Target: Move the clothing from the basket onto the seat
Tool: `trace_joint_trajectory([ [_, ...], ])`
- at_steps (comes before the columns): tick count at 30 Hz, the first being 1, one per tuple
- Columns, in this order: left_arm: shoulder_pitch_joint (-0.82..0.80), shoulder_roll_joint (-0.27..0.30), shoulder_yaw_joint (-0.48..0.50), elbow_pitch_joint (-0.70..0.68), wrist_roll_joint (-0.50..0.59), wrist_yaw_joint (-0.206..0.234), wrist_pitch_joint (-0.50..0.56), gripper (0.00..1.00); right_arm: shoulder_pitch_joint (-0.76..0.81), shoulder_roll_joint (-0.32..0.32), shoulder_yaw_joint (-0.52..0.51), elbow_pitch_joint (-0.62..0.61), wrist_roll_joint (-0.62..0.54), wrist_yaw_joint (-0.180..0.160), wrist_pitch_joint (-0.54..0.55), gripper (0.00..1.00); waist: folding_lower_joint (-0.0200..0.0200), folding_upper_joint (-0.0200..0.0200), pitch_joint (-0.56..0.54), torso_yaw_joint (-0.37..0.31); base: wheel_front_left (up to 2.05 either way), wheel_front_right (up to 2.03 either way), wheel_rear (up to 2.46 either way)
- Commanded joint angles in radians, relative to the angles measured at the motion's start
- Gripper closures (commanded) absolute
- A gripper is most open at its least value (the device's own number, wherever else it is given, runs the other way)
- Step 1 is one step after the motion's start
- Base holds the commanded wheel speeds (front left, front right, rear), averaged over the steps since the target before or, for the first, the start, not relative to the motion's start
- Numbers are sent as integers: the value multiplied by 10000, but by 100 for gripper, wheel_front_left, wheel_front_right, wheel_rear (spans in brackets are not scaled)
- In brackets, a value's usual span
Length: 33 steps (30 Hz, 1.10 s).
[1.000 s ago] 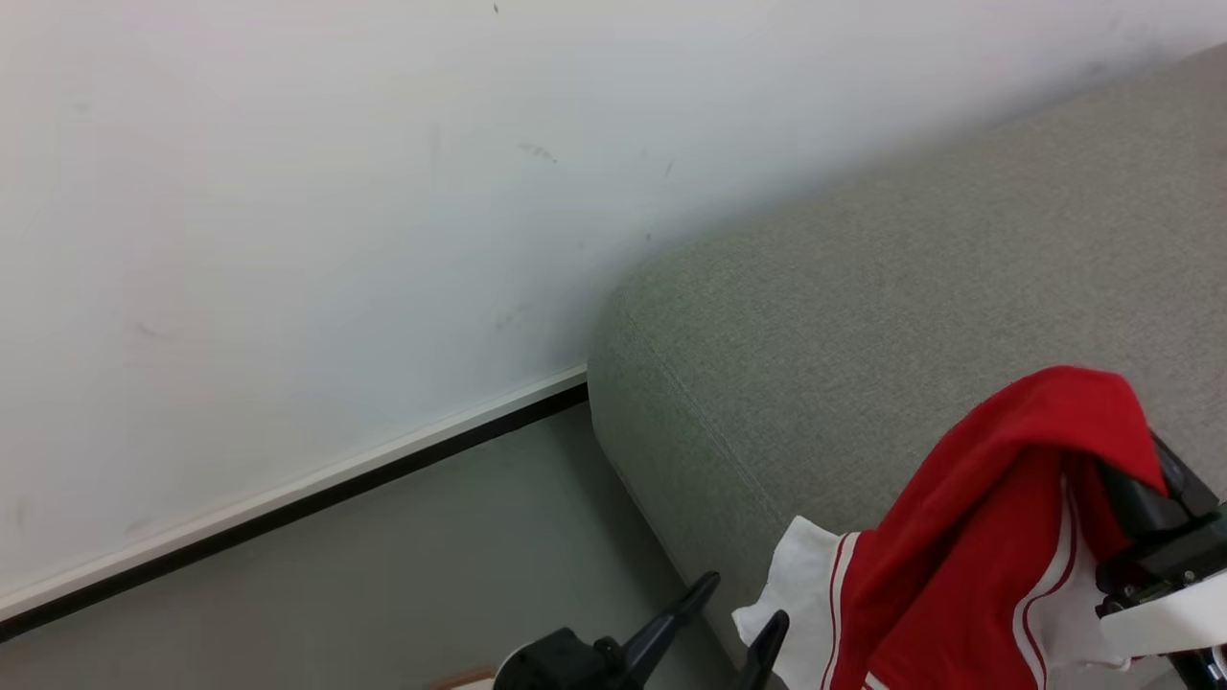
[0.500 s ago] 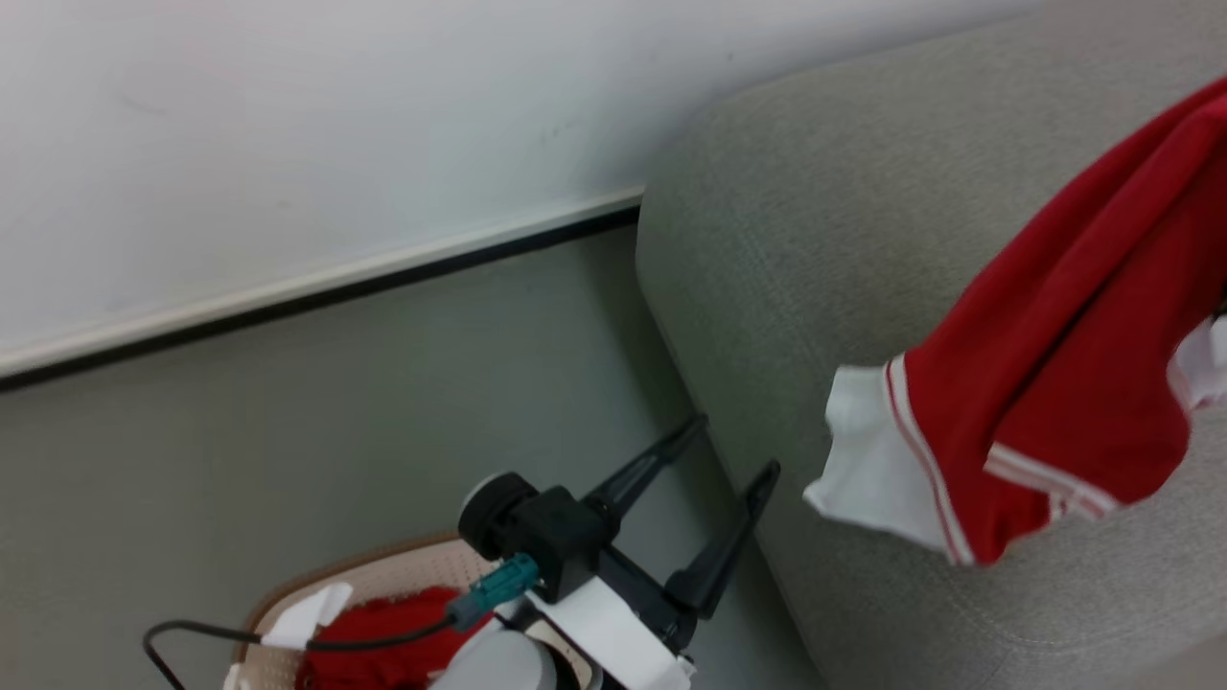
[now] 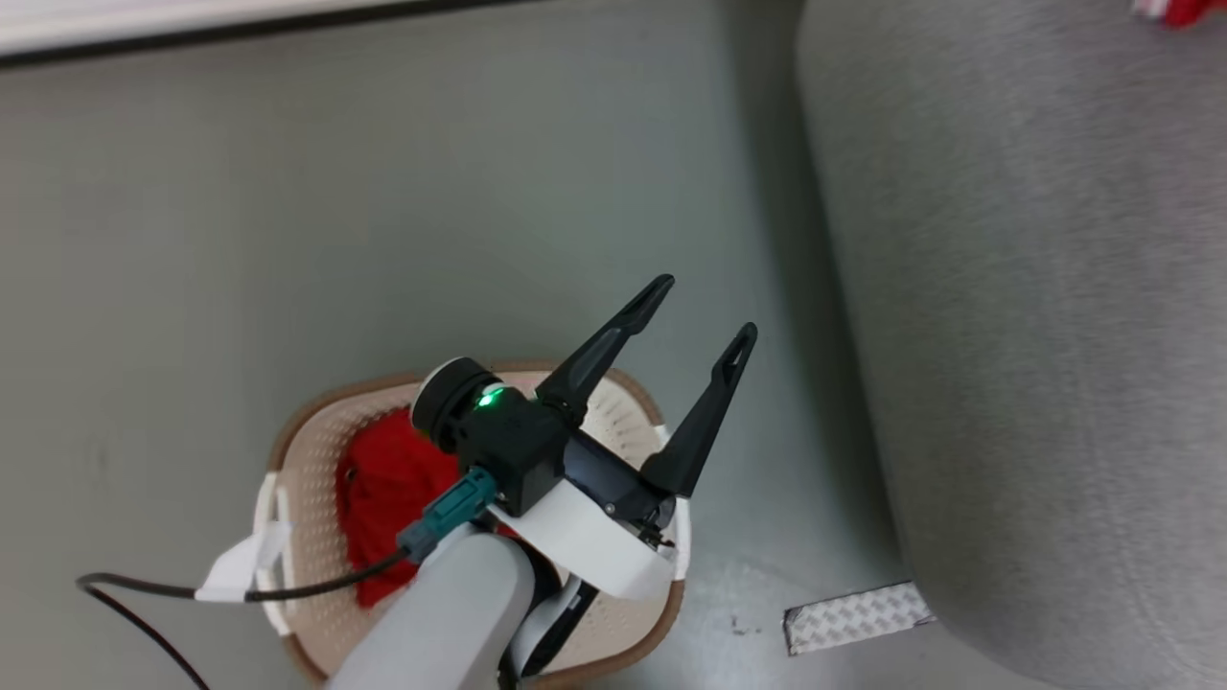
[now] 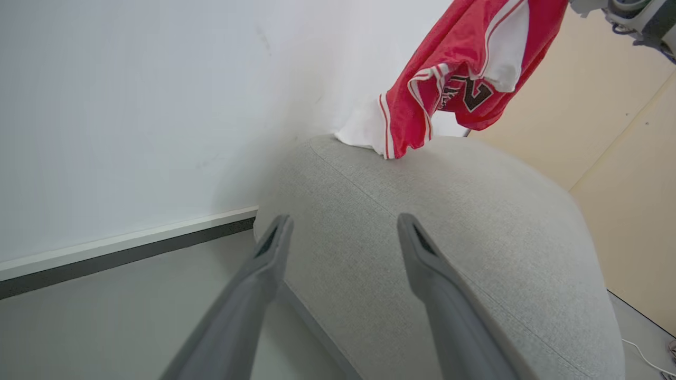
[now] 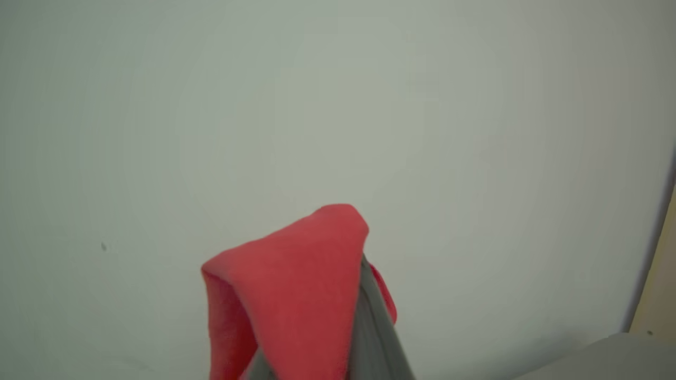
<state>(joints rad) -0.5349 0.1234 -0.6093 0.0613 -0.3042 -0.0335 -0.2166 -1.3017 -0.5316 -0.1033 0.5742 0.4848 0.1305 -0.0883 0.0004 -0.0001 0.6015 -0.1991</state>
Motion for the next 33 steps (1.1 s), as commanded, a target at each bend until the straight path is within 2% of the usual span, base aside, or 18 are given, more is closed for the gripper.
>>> trace_joint_trajectory([
  [1, -156, 58, 29, -14, 138, 17, -74, 0, -68, 22, -10, 111, -49, 6, 11, 100, -4, 1, 619, 578, 0, 0, 0],
  [5, -185, -37, 7, 40, 40, 31, -160, 0, -291, 154, -164, 1163, -502, 6, -177, 100, -4, 1, 871, 762, 0, 0, 0],
  [10, -322, -177, -57, 97, -7, 96, -214, 0, 336, 495, -713, 2854, -881, 6, -646, 100, -4, 1, 1091, 946, 0, 0, 0],
  [15, -230, -134, -95, 177, -12, 147, -254, 0, 724, 653, -1054, 4409, -1403, 6, -996, 100, -4, 1, 942, 979, 0, 0, 0],
  [19, -76, -17, -32, 219, -134, 188, -184, 0, 770, 803, -1149, 5078, -1608, 6, -1136, 100, -4, 1, 669, 916, 0, 0, 0],
  [20, -54, -5, -22, 230, -172, 200, -163, 0, 791, 790, -1137, 5213, -1680, 6, -1130, 88, -4, 1, 602, 895, 0, 0, 0],
  [22, -2, 1, -4, 246, -228, 227, -149, 0, 801, 895, -1094, 5417, -1722, 6, -1134, 56, -4, 1, 456, 835, 0, 0, 0],
  [23, 39, -8, -4, 254, -251, 213, -153, 0, 811, 942, -1069, 5488, -1750, 6, -1138, 1, -4, 1, 380, 803, 0, 0, 0],
  [29, 295, -94, -69, 429, -514, 199, -236, 0, 1216, 942, -708, 5610, -2103, 6, -1354, 0, -4, 1, -198, 664, 0, 0, 0],
  [33, 574, -103, 11, 564, -706, 197, -304, 0, 1830, 986, -303, 5279, -2103, 6, -1609, 0, -4, 1, -791, 567, 0, 0, 0],
])
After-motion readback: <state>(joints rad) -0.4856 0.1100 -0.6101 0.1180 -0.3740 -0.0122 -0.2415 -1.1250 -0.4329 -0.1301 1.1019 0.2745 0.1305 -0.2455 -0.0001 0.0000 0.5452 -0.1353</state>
